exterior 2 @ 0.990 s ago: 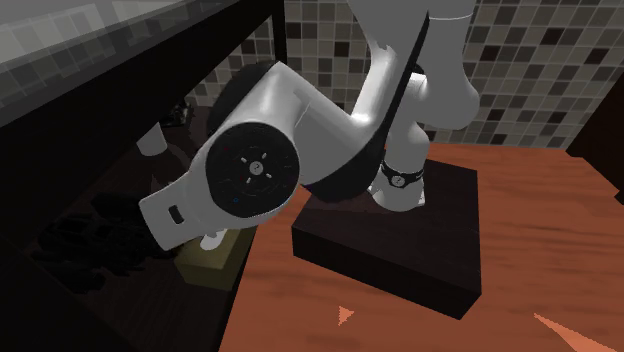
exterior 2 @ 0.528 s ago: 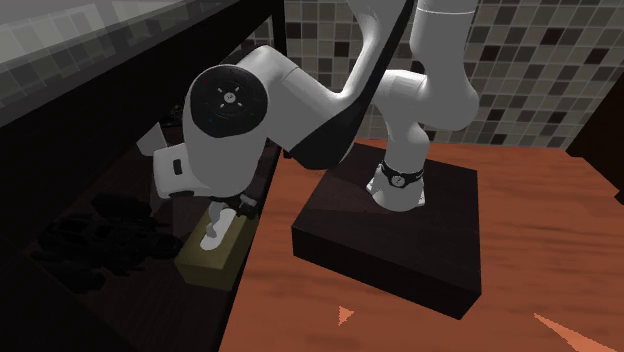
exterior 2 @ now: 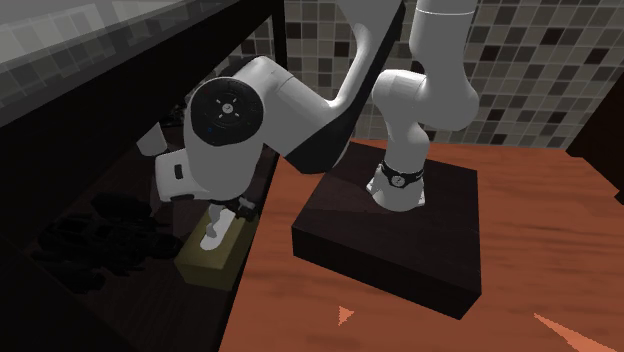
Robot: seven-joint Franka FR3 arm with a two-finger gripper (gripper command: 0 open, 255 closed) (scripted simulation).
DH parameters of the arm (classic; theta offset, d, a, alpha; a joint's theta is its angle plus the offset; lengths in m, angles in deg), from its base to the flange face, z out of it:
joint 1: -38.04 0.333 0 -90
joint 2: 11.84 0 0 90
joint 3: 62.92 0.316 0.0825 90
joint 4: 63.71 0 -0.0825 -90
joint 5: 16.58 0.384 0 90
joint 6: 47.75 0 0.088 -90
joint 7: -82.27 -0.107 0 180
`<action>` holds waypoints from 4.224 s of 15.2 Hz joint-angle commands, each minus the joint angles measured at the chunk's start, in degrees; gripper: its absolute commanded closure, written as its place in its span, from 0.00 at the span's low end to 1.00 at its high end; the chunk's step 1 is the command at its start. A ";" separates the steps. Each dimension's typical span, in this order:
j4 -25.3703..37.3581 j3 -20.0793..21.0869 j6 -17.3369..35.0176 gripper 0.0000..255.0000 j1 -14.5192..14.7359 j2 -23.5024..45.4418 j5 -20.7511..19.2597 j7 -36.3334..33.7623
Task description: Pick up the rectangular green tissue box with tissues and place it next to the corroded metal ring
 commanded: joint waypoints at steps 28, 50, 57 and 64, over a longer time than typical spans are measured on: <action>5.45 0.69 -9.99 1.00 0.64 -5.96 2.71 6.22; 11.62 6.99 -26.73 0.00 7.01 4.15 -7.63 13.50; 7.51 5.25 -21.84 0.00 5.07 3.87 -9.65 12.78; 7.51 5.25 -21.84 0.00 5.07 3.87 -9.65 12.78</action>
